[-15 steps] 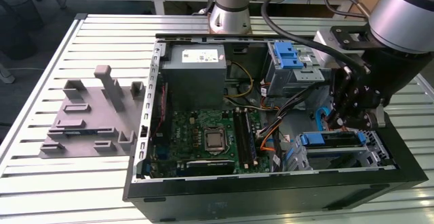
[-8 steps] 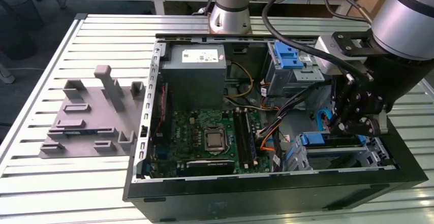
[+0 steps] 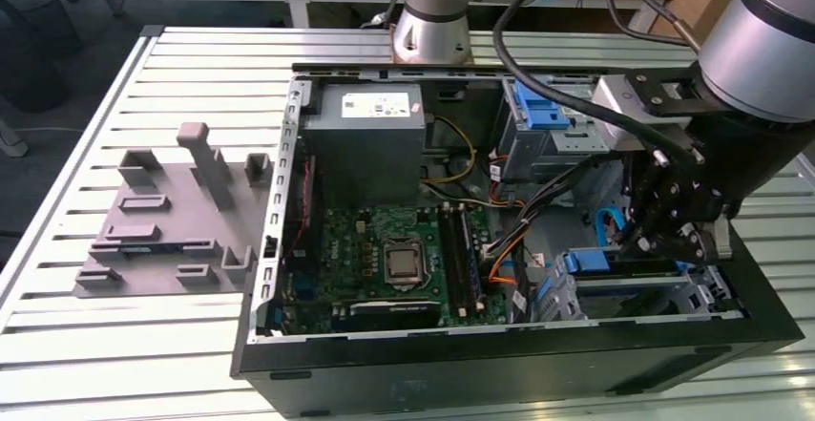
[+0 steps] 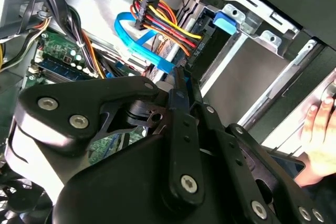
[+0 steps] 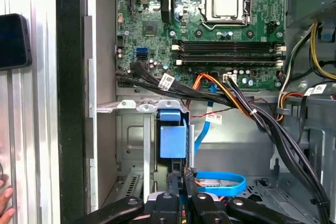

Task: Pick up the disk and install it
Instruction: 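Insert the second disk wire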

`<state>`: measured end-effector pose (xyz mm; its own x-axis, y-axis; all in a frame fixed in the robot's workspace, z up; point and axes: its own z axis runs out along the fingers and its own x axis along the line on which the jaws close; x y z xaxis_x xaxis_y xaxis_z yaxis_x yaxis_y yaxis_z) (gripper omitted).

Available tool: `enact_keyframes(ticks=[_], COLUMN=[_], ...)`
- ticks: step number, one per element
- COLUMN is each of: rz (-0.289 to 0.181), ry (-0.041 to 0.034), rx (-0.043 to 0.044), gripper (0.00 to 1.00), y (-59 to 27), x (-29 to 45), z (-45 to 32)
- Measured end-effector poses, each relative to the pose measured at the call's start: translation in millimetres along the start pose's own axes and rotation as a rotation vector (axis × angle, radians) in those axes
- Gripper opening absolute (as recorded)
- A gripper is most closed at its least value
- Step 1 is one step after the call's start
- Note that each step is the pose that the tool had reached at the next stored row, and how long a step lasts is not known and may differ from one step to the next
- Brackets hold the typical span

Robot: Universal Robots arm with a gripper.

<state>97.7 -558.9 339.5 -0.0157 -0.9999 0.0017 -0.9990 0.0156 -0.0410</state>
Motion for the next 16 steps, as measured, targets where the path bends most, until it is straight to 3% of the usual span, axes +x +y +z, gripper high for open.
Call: enact_keyframes(ticks=[16], rz=[0.003], ry=[-0.0007], rx=[0.0037], gripper=[0.16], y=[0.1], x=[0.4], z=[3.6])
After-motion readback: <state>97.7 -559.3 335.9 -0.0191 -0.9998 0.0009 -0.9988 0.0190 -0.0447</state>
